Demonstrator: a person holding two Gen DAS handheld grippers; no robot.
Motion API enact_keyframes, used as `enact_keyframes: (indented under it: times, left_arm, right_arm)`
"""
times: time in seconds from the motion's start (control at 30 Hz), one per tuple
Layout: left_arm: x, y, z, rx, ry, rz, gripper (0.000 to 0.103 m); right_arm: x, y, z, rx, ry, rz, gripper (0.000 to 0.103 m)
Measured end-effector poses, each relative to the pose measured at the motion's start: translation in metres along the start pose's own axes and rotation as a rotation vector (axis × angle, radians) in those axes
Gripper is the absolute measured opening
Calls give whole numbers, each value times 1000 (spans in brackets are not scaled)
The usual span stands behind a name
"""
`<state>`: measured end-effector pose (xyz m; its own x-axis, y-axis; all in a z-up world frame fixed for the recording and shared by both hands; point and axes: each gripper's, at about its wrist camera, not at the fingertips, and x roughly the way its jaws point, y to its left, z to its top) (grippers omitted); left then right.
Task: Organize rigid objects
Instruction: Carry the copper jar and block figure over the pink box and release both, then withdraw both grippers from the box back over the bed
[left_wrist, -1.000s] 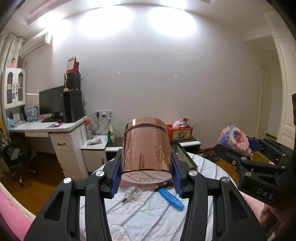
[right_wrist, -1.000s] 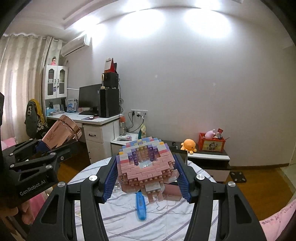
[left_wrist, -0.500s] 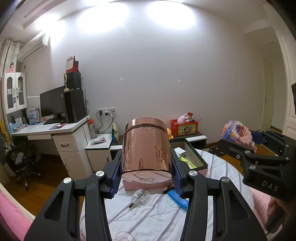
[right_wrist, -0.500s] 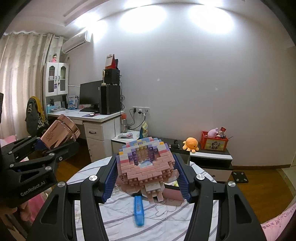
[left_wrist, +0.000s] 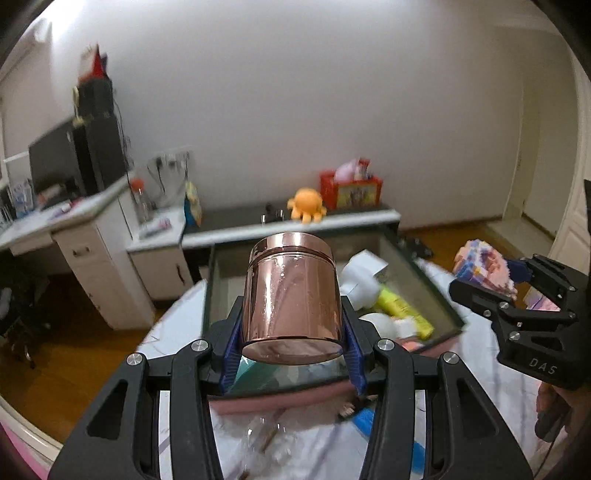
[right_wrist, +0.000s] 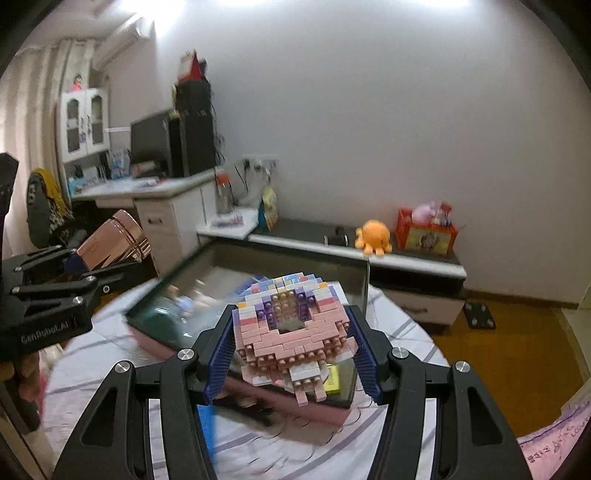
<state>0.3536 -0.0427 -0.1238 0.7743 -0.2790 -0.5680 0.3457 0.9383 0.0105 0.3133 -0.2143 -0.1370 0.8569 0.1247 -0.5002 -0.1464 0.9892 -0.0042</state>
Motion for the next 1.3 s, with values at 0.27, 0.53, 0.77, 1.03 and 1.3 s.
enact_keyframes:
  times: [0.27, 0.53, 0.77, 1.03, 1.3]
  left_arm:
    - [76, 8, 2, -1, 139, 23, 47]
    - [82, 20, -3, -39, 125, 27, 77]
    - [25, 24, 1, -67, 3, 80, 99]
    - [-77, 3, -13, -39, -172, 146, 103]
    - [-166, -18, -50, -27, -271, 178, 103]
  right_arm:
    - [72, -24, -9, 6, 158, 8, 59]
    - [90, -29, -11, 1, 169, 8, 64]
    - [58, -29, 1, 31, 97, 8, 80]
    - [-30, -7, 5, 68, -45, 20, 84]
    - [-125, 29, -14, 30, -178, -1, 103]
